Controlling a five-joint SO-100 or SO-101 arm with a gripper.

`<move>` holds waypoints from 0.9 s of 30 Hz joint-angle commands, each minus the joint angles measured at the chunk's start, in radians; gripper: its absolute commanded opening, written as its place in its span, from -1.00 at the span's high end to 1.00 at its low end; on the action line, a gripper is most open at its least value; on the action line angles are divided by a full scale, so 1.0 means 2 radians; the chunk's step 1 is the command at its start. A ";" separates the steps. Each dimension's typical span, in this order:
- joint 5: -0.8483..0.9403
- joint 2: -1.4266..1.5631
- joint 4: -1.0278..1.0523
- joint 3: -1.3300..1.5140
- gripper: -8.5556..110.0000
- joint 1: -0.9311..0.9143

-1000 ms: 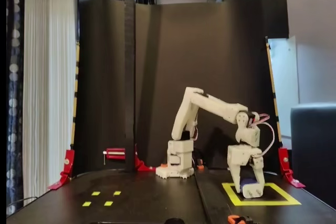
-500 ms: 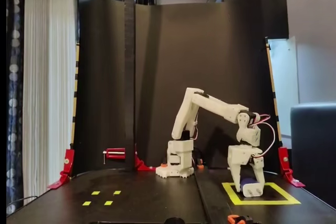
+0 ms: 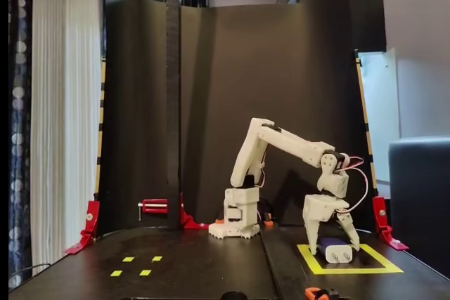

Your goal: Grasp a block and put it in the designated area.

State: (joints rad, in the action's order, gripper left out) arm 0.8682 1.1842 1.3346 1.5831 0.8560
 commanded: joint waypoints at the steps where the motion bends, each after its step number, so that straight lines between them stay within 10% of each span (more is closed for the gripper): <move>1: 0.003 0.024 0.028 -0.028 0.15 -0.006; 19: 0.002 0.142 0.193 -0.138 0.19 -0.032; 27: 0.000 0.140 0.189 -0.138 0.85 -0.035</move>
State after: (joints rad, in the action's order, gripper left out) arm 0.8682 1.4189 1.7165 1.3392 0.7915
